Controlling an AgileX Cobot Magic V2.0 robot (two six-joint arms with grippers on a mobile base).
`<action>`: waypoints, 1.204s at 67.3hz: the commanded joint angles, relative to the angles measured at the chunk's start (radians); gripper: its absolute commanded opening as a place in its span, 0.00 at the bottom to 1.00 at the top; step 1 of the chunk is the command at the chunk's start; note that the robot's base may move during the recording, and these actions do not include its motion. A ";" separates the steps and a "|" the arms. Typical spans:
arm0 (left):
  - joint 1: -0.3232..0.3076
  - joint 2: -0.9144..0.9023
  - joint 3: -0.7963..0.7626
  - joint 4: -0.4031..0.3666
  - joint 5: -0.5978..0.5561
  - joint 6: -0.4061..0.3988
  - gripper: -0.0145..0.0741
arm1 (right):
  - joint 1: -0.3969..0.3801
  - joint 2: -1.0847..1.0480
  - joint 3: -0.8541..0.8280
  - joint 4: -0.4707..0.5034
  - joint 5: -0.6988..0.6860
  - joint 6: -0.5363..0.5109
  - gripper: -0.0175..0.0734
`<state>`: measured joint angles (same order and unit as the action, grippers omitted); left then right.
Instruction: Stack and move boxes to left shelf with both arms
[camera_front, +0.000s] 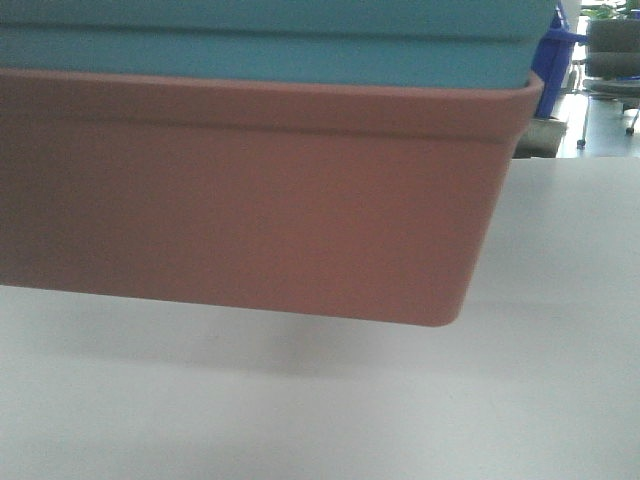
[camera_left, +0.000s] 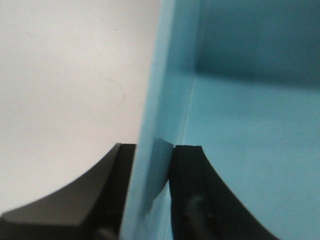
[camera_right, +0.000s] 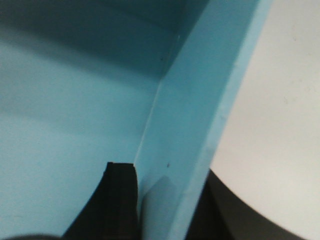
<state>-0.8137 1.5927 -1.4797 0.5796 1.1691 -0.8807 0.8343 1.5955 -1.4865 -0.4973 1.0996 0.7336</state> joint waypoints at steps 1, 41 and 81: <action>-0.048 -0.038 -0.044 -0.063 -0.202 -0.019 0.16 | 0.026 -0.031 -0.046 0.023 -0.230 0.050 0.25; -0.048 -0.038 -0.044 -0.063 -0.202 -0.019 0.16 | 0.026 -0.031 -0.046 0.023 -0.230 0.050 0.25; -0.048 -0.038 -0.044 -0.063 -0.202 -0.019 0.16 | 0.026 -0.031 -0.046 0.023 -0.230 0.050 0.25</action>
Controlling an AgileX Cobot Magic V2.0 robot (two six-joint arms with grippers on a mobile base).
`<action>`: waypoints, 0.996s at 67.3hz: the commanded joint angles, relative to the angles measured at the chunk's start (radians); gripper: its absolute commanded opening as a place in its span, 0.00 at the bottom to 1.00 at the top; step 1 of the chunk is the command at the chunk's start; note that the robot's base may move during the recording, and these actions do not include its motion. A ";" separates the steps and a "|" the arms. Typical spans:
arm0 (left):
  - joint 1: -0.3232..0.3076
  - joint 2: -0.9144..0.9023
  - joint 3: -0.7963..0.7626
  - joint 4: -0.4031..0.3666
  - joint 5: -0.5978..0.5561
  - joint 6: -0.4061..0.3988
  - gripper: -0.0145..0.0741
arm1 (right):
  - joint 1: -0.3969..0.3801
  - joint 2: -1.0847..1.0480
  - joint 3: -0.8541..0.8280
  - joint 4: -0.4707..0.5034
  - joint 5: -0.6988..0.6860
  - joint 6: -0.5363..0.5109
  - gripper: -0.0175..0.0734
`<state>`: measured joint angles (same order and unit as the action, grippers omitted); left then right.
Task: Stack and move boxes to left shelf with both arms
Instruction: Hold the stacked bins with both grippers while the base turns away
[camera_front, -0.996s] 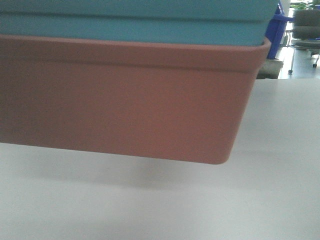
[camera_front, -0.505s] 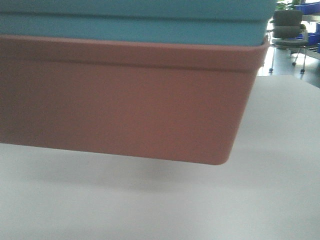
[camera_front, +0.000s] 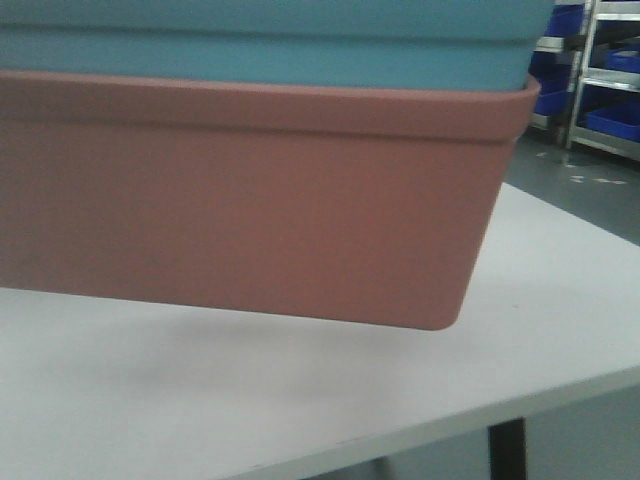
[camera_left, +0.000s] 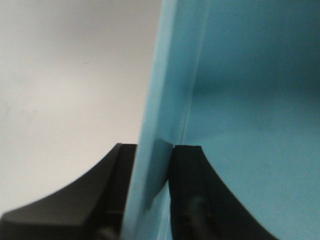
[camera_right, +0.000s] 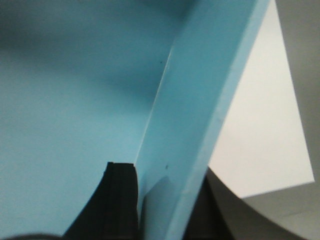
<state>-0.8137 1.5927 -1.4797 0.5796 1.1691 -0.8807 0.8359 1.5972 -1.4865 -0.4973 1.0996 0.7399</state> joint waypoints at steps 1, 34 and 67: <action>-0.048 -0.038 -0.044 -0.063 -0.202 -0.019 0.16 | 0.025 -0.033 -0.046 0.023 -0.230 0.043 0.25; -0.048 -0.038 -0.044 -0.063 -0.202 -0.019 0.16 | 0.025 -0.033 -0.046 0.023 -0.230 0.043 0.25; -0.048 -0.038 -0.044 -0.065 -0.202 -0.019 0.16 | 0.025 -0.033 -0.046 0.023 -0.230 0.043 0.25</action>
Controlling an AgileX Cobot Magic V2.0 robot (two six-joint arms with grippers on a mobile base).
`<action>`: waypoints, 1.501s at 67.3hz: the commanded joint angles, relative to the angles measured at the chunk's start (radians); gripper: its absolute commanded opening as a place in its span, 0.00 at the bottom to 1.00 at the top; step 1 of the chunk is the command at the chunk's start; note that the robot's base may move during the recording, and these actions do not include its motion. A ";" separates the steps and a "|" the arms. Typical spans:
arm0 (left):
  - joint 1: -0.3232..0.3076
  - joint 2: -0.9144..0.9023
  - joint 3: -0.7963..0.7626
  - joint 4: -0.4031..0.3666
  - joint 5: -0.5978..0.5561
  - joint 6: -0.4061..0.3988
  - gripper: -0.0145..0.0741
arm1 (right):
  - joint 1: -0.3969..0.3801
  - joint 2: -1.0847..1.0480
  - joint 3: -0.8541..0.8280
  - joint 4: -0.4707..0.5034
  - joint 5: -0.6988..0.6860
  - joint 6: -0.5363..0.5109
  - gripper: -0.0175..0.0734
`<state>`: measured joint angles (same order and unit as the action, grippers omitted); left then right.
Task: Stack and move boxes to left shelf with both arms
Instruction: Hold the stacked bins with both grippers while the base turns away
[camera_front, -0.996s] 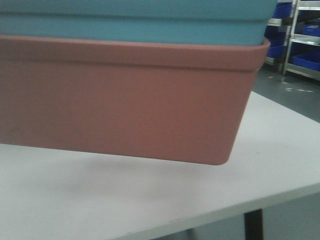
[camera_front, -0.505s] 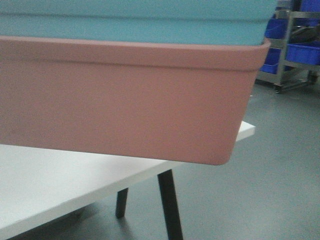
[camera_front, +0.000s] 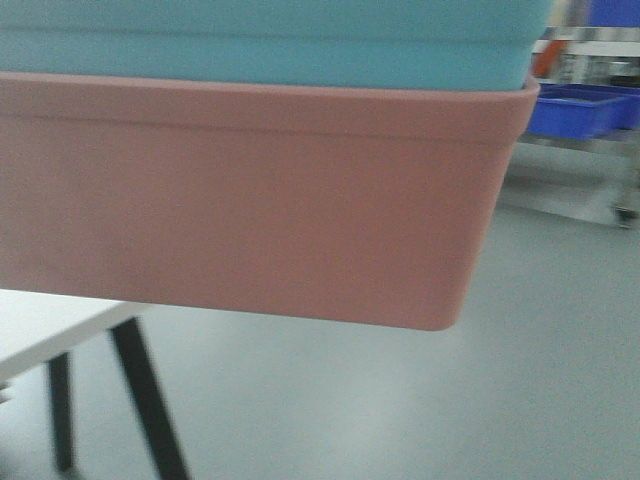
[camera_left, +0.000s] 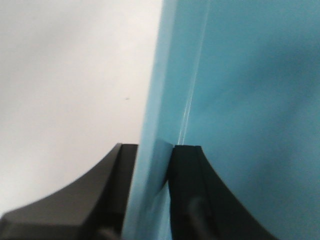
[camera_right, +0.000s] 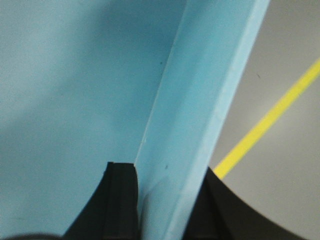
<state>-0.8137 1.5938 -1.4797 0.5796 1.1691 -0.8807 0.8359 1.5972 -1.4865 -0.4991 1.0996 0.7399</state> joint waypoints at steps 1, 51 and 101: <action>-0.048 -0.039 -0.044 -0.065 -0.202 -0.019 0.16 | 0.025 -0.033 -0.046 0.025 -0.230 0.043 0.25; -0.048 -0.039 -0.044 -0.065 -0.202 -0.019 0.16 | 0.025 -0.033 -0.046 0.025 -0.230 0.043 0.25; -0.048 -0.039 -0.044 -0.065 -0.202 -0.019 0.16 | 0.025 -0.033 -0.046 0.025 -0.230 0.043 0.25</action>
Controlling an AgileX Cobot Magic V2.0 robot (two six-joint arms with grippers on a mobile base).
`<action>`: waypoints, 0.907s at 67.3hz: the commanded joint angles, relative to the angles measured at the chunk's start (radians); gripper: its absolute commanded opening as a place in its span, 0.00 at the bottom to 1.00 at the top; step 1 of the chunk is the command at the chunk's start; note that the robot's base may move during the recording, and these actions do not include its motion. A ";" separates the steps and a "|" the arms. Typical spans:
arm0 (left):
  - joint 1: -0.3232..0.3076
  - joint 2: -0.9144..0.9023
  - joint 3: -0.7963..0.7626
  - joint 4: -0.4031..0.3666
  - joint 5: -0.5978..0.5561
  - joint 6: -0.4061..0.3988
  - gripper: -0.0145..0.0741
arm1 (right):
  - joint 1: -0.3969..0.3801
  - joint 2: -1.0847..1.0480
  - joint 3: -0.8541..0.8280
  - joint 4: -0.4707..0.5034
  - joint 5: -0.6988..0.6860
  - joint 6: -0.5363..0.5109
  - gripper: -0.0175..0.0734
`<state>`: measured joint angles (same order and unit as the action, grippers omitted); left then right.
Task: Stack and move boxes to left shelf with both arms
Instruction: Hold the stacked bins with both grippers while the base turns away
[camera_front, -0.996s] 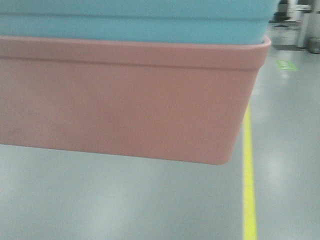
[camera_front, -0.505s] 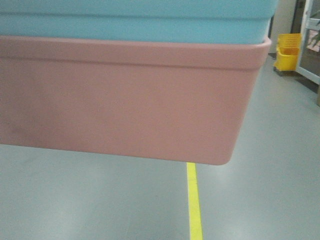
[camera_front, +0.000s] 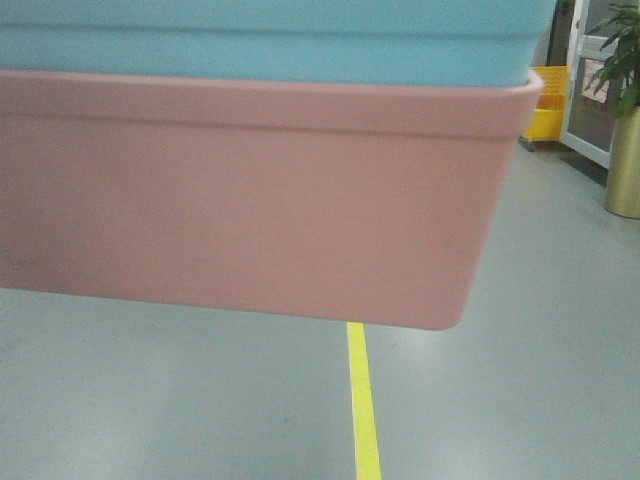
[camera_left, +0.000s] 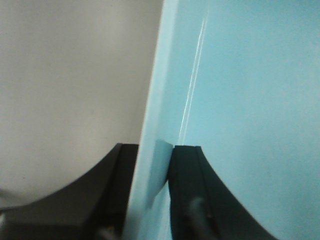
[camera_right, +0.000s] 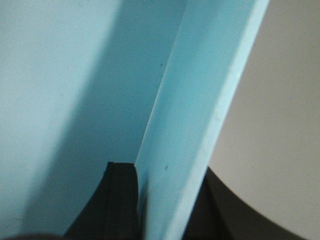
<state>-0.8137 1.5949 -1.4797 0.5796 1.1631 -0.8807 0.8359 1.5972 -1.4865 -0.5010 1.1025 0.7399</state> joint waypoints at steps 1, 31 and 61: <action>-0.048 -0.040 -0.044 -0.065 -0.196 -0.019 0.16 | 0.025 -0.033 -0.046 0.026 -0.233 0.043 0.25; -0.048 -0.040 -0.044 -0.065 -0.196 -0.019 0.16 | 0.025 -0.033 -0.046 0.026 -0.233 0.043 0.25; -0.048 -0.040 -0.044 -0.065 -0.196 -0.019 0.16 | 0.025 -0.033 -0.046 0.026 -0.233 0.043 0.25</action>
<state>-0.8137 1.5949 -1.4797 0.5796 1.1615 -0.8807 0.8359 1.5972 -1.4865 -0.5010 1.1025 0.7399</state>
